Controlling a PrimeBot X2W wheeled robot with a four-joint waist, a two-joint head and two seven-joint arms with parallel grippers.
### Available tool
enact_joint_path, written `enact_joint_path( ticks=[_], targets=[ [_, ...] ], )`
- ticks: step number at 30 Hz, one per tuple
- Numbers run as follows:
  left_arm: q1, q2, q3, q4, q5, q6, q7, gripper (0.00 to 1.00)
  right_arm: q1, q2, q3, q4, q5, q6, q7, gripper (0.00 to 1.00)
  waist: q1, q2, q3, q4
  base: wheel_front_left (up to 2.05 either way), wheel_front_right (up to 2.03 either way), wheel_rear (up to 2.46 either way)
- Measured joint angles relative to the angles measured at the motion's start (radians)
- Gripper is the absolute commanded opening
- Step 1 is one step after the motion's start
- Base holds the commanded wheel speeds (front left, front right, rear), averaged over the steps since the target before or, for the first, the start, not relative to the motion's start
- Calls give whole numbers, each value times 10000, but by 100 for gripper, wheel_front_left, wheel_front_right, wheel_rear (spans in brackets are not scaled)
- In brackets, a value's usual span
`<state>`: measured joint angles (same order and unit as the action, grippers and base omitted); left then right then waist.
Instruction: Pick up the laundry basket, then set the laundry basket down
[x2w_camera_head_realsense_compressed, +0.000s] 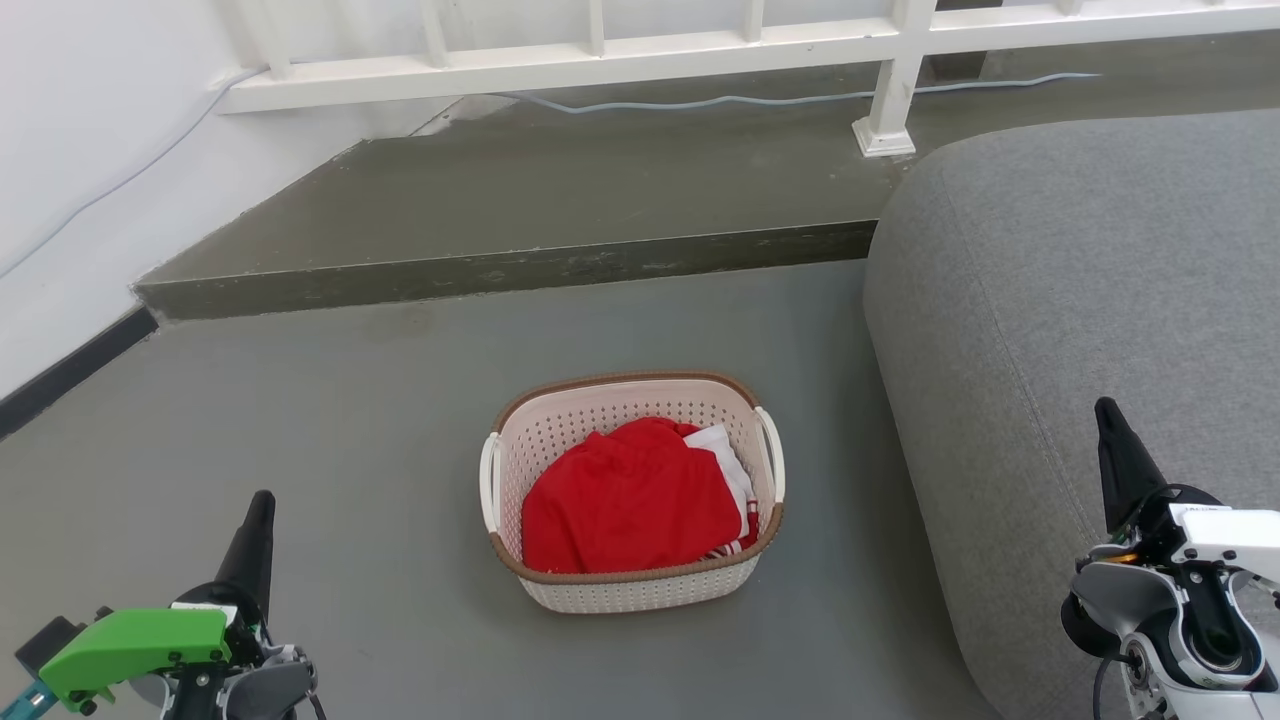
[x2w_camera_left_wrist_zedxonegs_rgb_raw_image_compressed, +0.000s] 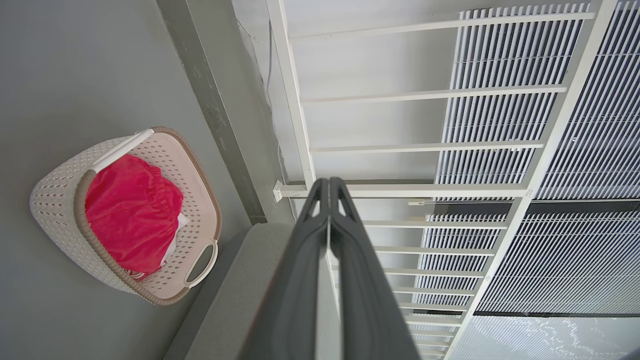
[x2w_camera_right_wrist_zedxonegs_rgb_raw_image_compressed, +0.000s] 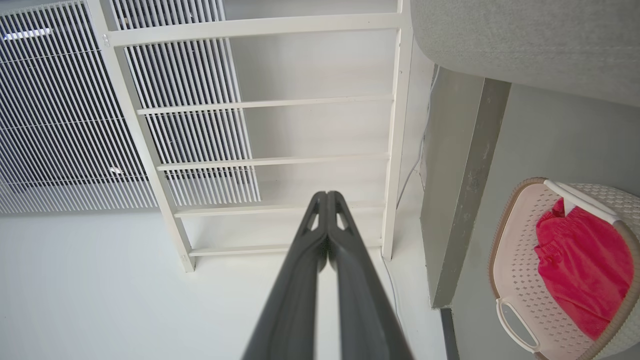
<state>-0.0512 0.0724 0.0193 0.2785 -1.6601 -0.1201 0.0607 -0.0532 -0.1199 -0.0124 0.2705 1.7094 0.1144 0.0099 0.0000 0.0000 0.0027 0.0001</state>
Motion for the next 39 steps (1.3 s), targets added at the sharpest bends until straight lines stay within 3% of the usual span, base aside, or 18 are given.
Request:
enact_joint_path(
  ticks=[39],
  targets=[
    [-56,-2,38,13,2,-19,4,0,-8,12,-42,46,-12,2,59,0,0,0,-1,0,0,0,0]
  ],
)
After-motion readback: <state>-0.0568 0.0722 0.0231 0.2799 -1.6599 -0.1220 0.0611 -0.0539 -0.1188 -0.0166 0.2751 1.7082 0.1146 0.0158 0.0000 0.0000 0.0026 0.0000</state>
